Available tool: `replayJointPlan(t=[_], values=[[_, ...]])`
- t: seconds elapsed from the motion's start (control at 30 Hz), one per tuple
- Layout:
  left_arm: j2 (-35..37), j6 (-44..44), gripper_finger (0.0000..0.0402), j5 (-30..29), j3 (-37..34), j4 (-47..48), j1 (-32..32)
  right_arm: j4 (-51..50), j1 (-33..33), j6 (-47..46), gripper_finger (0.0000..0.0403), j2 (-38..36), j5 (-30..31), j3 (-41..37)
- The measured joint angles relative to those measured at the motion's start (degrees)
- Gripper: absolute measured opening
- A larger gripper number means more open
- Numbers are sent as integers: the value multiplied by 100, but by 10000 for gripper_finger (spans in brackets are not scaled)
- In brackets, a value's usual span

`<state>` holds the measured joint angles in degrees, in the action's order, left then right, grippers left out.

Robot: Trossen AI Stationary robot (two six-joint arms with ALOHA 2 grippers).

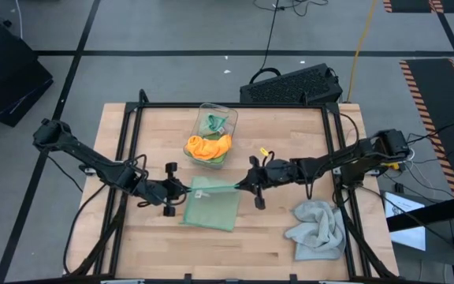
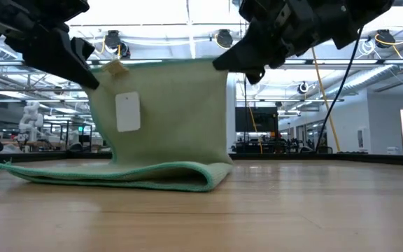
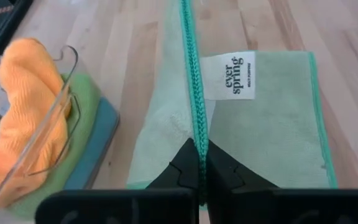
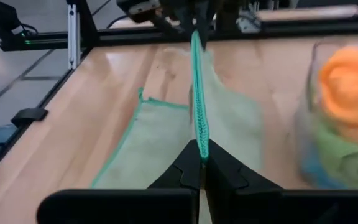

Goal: Fold microfiber towels
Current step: Fold the light green towel

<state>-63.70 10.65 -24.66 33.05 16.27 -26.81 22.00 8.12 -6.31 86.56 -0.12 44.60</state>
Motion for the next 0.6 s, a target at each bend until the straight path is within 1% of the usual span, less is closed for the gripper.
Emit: replayJointPlan(t=[0.13, 0.3, 0.47, 0.6], values=[[-2, 9, 12, 93, -5, 89, 64, 169, 161, -319, 2, 224, 9, 0], [-4, 111, 5, 367, -5, 114, 63, 383, 353, -600, 2, 433, 28, 2], [-9, 271, 11, 406, -16, 162, 37, 996, 549, -923, 2, 900, 22, 0], [-234, 529, 5, 417, -16, 101, -23, 1078, 621, -1119, 2, 1132, 21, -2]])
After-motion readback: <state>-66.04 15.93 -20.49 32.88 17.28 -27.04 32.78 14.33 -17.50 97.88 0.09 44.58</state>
